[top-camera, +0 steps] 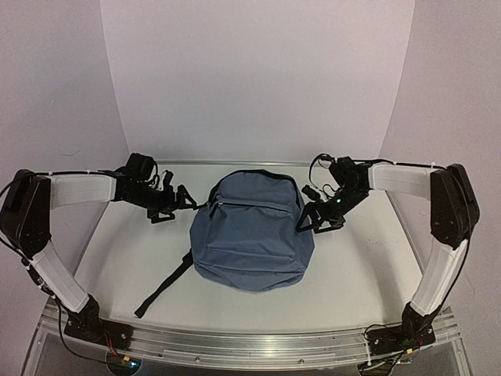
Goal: Pack the student bag
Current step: Adjust the student bag at the center of the board.
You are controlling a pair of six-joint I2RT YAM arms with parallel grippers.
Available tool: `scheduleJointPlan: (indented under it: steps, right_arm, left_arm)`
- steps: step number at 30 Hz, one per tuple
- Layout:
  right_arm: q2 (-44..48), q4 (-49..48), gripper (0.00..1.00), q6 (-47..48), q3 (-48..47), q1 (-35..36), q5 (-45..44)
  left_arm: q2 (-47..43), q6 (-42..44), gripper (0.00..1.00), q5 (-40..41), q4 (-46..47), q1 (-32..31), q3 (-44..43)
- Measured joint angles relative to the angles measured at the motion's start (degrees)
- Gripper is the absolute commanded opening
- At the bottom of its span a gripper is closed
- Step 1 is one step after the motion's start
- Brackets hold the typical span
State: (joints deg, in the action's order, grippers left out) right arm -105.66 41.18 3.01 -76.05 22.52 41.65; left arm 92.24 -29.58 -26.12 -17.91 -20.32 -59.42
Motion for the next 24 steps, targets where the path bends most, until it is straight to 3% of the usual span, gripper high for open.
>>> scheduleJointPlan:
  steps: [8,20,24]
  right_arm:
    - [-11.09,1.17,0.98,-0.26,-6.52,-0.01,1.22]
    - [-27.82,0.72,0.98,-4.88,-39.98,-0.74,-2.89]
    - [-29.65,-1.1,0.98,-6.75,-44.8,-0.77,-3.46]
  left_arm:
    - [2.97,-0.96,1.0,-4.79,11.28,-5.01,3.7]
    - [4.99,0.77,1.0,1.25,13.31,-31.01,1.58]
    - [3.55,2.18,1.0,0.49,12.49,-37.39,-1.53]
